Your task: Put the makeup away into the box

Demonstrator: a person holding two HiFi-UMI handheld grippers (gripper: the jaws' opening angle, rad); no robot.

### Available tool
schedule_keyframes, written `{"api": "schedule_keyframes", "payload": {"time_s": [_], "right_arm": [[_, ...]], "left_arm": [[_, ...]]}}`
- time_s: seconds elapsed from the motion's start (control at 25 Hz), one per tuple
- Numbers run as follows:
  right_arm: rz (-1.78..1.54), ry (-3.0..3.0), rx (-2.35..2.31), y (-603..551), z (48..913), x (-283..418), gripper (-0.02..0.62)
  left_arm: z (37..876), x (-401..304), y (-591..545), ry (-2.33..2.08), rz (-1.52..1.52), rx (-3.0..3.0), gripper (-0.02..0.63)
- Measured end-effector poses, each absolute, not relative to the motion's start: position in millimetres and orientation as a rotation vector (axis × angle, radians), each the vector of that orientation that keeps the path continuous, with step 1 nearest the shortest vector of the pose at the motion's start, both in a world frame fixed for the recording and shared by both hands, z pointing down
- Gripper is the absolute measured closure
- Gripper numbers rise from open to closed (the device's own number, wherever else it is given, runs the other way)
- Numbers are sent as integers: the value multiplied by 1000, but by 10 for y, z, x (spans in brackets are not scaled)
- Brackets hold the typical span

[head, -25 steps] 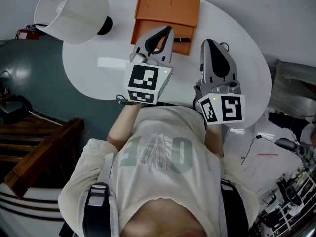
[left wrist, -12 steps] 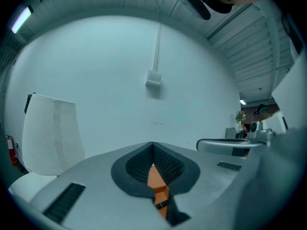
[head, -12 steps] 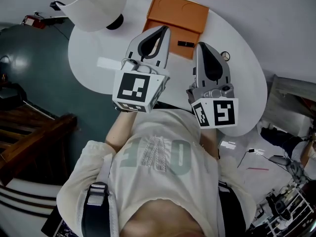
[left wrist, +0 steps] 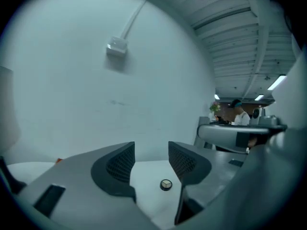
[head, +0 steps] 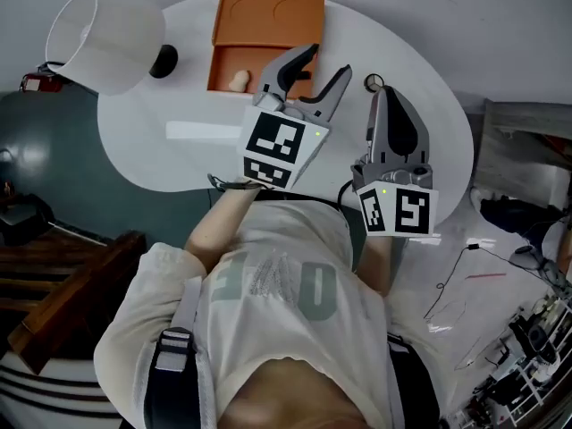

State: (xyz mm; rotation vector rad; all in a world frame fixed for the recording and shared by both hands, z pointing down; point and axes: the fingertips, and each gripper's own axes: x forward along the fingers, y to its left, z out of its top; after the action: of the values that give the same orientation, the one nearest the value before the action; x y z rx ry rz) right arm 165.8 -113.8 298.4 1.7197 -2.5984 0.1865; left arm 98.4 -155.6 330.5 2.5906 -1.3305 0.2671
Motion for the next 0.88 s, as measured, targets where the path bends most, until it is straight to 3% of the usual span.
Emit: {"api": "schedule_keyframes", "payload": {"time_s": [0.12, 0.24, 0.56, 0.88], "right_arm": [[246, -2500, 1840, -1163, 3121, 2048, 591], [272, -2415, 1937, -1198, 3222, 2420, 591], [306, -2220, 2036, -1123, 3523, 2977, 591], [367, -2190, 1994, -1109, 3745, 2929, 591]], "left_arm": [[3750, 1577, -1608, -1101, 408, 2652, 339], [4298, 2014, -1671, -941, 555, 2640, 310], [5451, 2420, -1806, -843, 764, 2434, 305], [5774, 2500, -1863, -883, 943, 2435, 307]]}}
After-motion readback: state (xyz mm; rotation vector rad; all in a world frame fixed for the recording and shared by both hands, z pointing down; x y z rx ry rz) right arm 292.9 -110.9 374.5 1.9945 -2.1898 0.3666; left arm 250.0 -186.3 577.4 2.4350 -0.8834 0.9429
